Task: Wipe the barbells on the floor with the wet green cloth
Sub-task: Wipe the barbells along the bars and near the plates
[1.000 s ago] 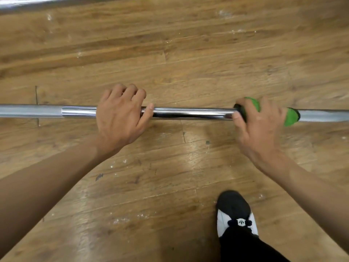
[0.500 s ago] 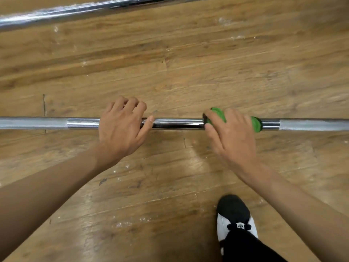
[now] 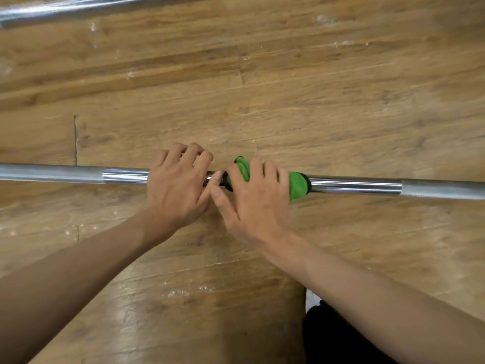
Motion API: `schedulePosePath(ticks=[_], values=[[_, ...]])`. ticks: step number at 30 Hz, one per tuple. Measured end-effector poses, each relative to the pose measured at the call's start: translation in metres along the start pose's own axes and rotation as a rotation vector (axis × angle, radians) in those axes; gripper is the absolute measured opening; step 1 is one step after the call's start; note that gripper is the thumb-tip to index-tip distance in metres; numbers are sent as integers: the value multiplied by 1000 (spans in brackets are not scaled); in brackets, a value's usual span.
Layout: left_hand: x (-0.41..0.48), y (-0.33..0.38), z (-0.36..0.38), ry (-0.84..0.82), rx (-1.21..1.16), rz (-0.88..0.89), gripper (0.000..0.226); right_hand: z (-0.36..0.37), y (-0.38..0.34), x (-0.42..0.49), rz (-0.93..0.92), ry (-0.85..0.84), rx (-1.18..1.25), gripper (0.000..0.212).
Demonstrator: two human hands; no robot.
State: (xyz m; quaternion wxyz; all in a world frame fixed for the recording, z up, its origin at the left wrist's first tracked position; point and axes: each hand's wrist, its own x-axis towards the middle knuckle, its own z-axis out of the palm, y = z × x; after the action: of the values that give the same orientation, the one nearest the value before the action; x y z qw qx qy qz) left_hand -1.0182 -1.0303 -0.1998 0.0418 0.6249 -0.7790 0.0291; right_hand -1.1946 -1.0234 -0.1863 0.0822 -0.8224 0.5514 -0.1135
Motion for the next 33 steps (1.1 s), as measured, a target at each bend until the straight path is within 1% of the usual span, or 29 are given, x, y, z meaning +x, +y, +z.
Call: schedulePosePath(ticks=[2,4,6,10,12,14,15,20,22,24,26,28,30,33], values=[[-4,1,-3,-26,1,6,57,-4,12,-7,-102,-57,2,70],[-10,2,-7,-77,5,12,53,-10,40,-23,-176,-63,6,70],[-17,2,-10,-116,0,12,51,-18,76,-42,-133,-37,-22,69],[-34,6,-17,-185,-15,28,54,-39,138,-83,27,22,-76,66],[-43,10,-19,-204,-19,36,54,-39,138,-94,109,35,-87,67],[-53,15,-22,-233,-24,40,54,-36,113,-96,184,28,-65,71],[-58,17,-24,-250,-32,43,54,-33,95,-96,186,9,-46,72],[-71,11,-34,-277,-143,54,57,-15,-2,-87,-3,-119,-16,75],[-72,5,-35,-287,-133,63,59,-12,-15,-90,-103,-163,-30,73],[-79,4,-34,-335,-93,94,63,-15,1,-102,-237,-184,-22,68],[-88,7,-32,-382,-57,122,65,-26,36,-121,-268,-176,-47,65],[-95,10,-33,-406,-47,111,63,-40,79,-142,-206,-141,-119,61],[-101,14,-34,-404,-36,97,62,-53,111,-162,-153,-154,-181,61],[-109,18,-35,-402,-22,113,60,-56,117,-175,-72,-185,-216,65]])
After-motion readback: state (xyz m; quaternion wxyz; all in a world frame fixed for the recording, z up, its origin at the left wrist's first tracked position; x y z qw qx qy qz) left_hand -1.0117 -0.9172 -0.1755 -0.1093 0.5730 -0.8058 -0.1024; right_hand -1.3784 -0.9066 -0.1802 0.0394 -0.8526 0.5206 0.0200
